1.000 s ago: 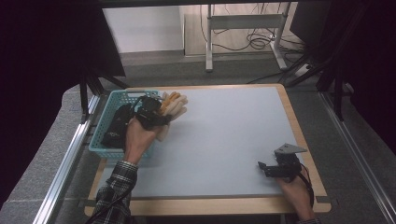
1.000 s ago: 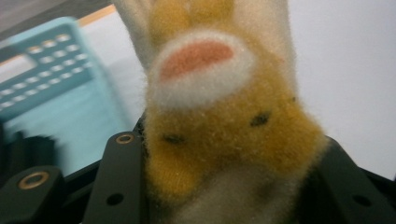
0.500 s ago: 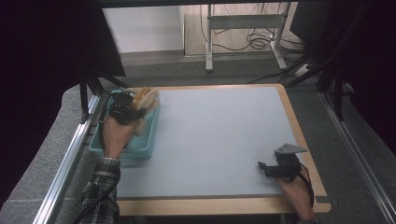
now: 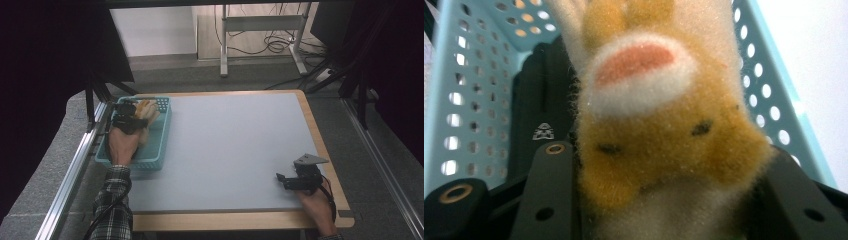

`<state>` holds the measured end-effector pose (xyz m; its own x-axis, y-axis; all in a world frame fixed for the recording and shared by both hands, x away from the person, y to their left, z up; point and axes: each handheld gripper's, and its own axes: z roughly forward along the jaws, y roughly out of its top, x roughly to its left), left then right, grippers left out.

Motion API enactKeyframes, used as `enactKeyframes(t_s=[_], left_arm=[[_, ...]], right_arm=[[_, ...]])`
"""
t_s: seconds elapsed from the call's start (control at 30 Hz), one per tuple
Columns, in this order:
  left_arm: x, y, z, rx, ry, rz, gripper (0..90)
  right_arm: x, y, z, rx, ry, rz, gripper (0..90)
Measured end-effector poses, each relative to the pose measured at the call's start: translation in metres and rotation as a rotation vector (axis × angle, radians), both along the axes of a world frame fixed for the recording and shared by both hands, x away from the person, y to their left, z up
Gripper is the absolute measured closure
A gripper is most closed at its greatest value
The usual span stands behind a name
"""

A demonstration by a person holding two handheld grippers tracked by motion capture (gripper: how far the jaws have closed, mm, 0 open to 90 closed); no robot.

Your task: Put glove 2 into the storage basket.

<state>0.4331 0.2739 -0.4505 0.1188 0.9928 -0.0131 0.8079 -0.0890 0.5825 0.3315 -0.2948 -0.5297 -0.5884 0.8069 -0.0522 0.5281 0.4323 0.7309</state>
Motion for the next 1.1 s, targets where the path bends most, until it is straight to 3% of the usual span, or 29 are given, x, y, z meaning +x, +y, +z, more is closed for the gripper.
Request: enactKeyframes(t_s=[0.3,0.5,0.57,0.7,0.8,0.87,0.93,1.1], left_arm=[[0.023,-0.022,-0.025,0.013,0.119,-0.034,50.2],[0.031,-0.024,-0.037,0.032,0.156,-0.04,47.5],[0.032,-0.021,-0.041,0.006,0.17,-0.053,43.5],[0.034,-0.019,-0.048,-0.025,0.219,-0.085,26.1],[0.034,-0.018,-0.047,-0.021,0.231,-0.073,17.2],[0.033,-0.016,-0.043,-0.057,0.243,-0.08,12.5],[0.029,-0.015,-0.035,-0.045,0.246,-0.093,8.4],[0.01,-0.003,0.003,-0.038,0.139,-0.12,11.7]], right_arm=[[0.0,0.0,0.0,0.001,-0.001,0.0,14.9],[0.0,0.0,0.0,0.001,0.0,0.0,15.0],[0.0,0.0,0.0,0.001,0.0,0.0,14.9],[0.0,0.0,0.0,0.001,0.0,0.0,14.9],[0.0,0.0,0.0,0.001,0.0,0.0,14.9],[0.0,0.0,0.0,0.001,0.0,0.0,14.9],[0.0,0.0,0.0,0.001,-0.001,0.0,14.9],[0.0,0.0,0.0,0.0,0.0,0.0,14.9]])
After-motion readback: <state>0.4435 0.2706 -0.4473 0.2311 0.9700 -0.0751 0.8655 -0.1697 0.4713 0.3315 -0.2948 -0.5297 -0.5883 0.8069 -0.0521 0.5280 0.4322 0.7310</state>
